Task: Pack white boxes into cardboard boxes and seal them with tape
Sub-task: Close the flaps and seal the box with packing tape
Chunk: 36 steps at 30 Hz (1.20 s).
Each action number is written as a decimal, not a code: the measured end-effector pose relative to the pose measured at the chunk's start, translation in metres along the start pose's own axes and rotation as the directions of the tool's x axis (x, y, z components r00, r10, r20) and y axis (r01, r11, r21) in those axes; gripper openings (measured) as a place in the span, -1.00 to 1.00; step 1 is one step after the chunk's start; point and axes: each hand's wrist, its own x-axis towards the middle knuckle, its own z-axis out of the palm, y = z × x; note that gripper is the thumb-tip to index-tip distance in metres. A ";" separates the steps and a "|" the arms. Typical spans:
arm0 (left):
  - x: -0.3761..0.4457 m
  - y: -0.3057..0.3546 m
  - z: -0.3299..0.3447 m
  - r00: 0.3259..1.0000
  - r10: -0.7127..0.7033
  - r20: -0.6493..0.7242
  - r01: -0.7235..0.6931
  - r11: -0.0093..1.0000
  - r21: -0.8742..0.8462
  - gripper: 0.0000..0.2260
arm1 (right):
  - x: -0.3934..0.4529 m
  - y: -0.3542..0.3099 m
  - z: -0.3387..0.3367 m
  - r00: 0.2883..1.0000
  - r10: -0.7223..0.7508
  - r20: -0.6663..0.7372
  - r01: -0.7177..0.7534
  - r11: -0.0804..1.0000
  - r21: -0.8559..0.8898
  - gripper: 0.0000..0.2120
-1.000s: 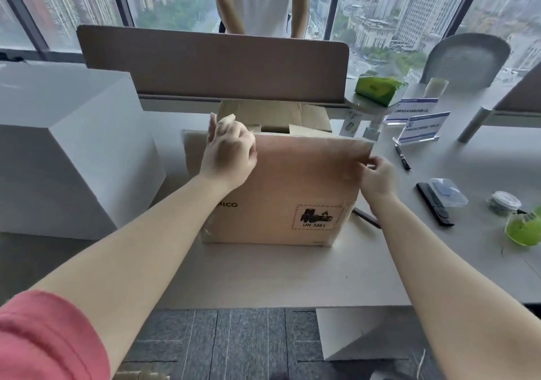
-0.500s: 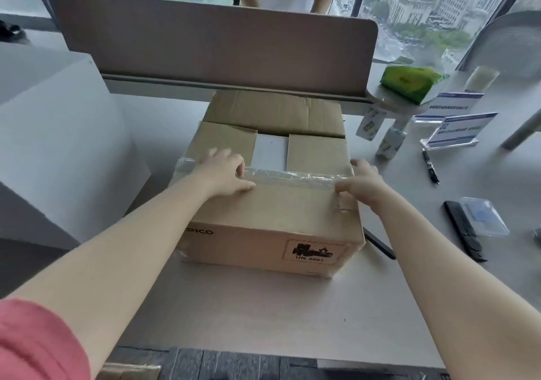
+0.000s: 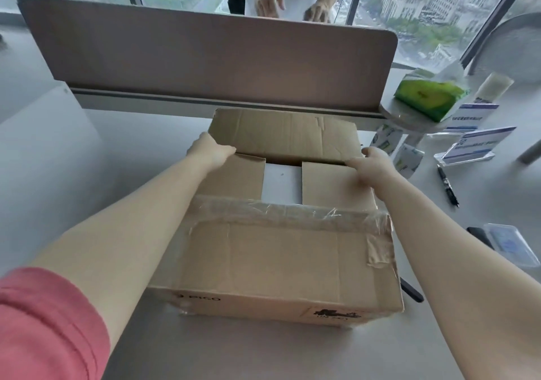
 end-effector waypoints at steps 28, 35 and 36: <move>-0.042 -0.027 -0.035 0.989 -0.067 0.128 0.127 0.833 -0.539 -0.76 | -0.033 0.012 -0.029 0.998 0.055 0.033 -0.063 0.941 0.332 -0.81; -0.045 -0.056 -0.022 0.998 0.068 0.014 -0.065 0.988 -0.142 -0.62 | -0.045 0.039 -0.019 0.996 -0.052 0.076 0.046 0.996 0.076 -0.66; -0.043 -0.057 -0.019 0.998 0.066 -0.019 -0.067 0.996 -0.055 -0.61 | -0.045 0.041 -0.016 0.996 -0.060 0.066 0.058 0.998 0.028 -0.64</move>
